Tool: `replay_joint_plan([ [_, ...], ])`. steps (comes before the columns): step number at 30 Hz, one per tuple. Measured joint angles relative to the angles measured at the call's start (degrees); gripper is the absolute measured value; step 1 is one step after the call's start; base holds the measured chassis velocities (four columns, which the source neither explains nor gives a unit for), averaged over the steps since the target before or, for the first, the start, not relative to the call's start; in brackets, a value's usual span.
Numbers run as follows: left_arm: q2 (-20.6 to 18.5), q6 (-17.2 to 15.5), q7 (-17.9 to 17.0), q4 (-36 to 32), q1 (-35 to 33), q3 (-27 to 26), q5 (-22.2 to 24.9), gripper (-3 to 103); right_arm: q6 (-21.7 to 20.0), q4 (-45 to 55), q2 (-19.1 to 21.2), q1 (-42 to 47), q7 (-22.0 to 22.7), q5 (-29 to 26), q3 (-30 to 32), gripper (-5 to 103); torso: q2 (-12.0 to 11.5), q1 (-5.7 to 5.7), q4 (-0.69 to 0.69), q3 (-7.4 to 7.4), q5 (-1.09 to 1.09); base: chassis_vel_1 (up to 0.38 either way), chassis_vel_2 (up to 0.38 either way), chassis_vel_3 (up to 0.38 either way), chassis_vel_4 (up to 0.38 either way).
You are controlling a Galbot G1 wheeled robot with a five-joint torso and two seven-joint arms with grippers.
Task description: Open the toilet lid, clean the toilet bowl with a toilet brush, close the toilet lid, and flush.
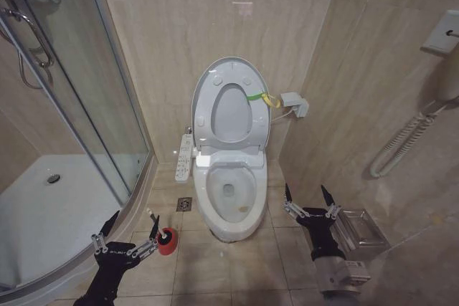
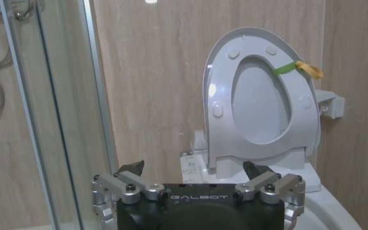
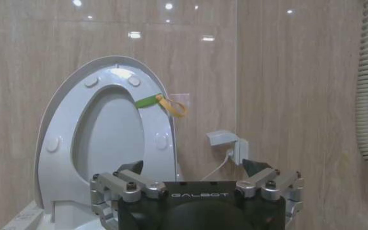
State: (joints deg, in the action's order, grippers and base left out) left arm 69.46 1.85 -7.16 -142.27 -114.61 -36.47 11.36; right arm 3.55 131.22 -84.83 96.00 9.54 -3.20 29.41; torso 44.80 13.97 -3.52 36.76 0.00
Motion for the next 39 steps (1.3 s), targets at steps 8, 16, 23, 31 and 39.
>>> replay_joint_plan([
  [8, 0.00, 0.00, 0.00, 0.00, 0.00, 0.00, 0.00, 100, 0.00, 0.00, 0.00, 0.00, 0.00, 0.00, 0.00, 100, 0.00, 0.00, 0.00, 0.00, 0.00, 0.000, 0.000, 0.000, 0.000],
  [16, 0.00, 0.00, 0.00, 0.00, 0.00, 0.00, 0.00, 100, 0.00, 0.00, 0.00, 0.00, 0.00, 0.00, 0.00, 100, 0.00, 0.00, 0.00, 0.00, 0.00, 0.000, 0.000, 0.000, 0.000],
  [23, 0.00, 0.00, 0.00, 0.00, 0.00, 0.00, 0.00, 100, 0.00, 0.00, 0.00, 0.00, 0.00, 0.00, 0.00, 100, 0.00, 0.00, 0.00, 0.00, 0.00, 0.000, 0.000, 0.000, 0.000],
  [31, 0.00, 0.00, 0.00, 0.00, 0.00, 0.00, 0.00, 100, 0.00, 0.00, 0.00, 0.00, 0.00, 0.00, 0.00, 100, 0.00, 0.00, 0.00, 0.00, 0.00, 0.000, 0.000, 0.000, 0.000],
  [39, 0.00, 0.00, 0.00, 0.00, 0.00, 0.00, 0.00, 100, 0.00, 0.00, 0.00, 0.00, 0.00, 0.00, 0.00, 100, 0.00, 0.00, 0.00, 0.00, 0.00, 0.000, 0.000, 0.000, 0.000],
])
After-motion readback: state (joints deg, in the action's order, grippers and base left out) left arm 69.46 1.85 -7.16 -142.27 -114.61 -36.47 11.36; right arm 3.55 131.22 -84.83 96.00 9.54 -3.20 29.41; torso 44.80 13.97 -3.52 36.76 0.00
